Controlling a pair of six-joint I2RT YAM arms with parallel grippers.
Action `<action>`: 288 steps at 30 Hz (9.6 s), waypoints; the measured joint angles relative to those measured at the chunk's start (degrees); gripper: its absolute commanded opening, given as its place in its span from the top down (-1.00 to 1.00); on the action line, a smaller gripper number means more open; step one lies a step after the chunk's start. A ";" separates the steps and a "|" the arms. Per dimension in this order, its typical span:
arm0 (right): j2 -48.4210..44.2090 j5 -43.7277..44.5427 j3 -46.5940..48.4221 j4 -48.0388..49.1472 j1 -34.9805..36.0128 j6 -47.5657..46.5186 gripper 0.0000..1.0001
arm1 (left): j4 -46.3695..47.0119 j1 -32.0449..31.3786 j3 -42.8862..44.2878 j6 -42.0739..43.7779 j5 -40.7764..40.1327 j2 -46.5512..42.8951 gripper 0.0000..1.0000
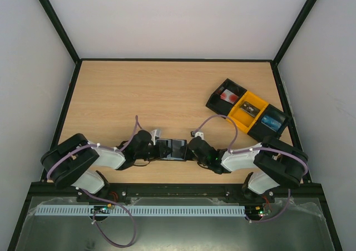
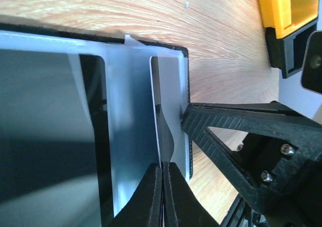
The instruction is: Take the credit cards out of the card holder
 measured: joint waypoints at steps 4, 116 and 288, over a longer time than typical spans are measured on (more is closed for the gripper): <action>0.00 0.13 -0.15 0.20 0.00 0.02 0.88 | 0.68 0.00 -0.02 0.02 0.52 -0.17 0.95; -0.76 19.43 2.45 28.98 19.50 -104.83 0.95 | -40.30 21.86 0.11 -18.14 14.80 -54.86 0.86; -21.99 -23.15 12.94 -29.70 -57.75 -13.29 0.10 | -49.42 21.18 7.30 14.43 4.31 -40.94 -0.90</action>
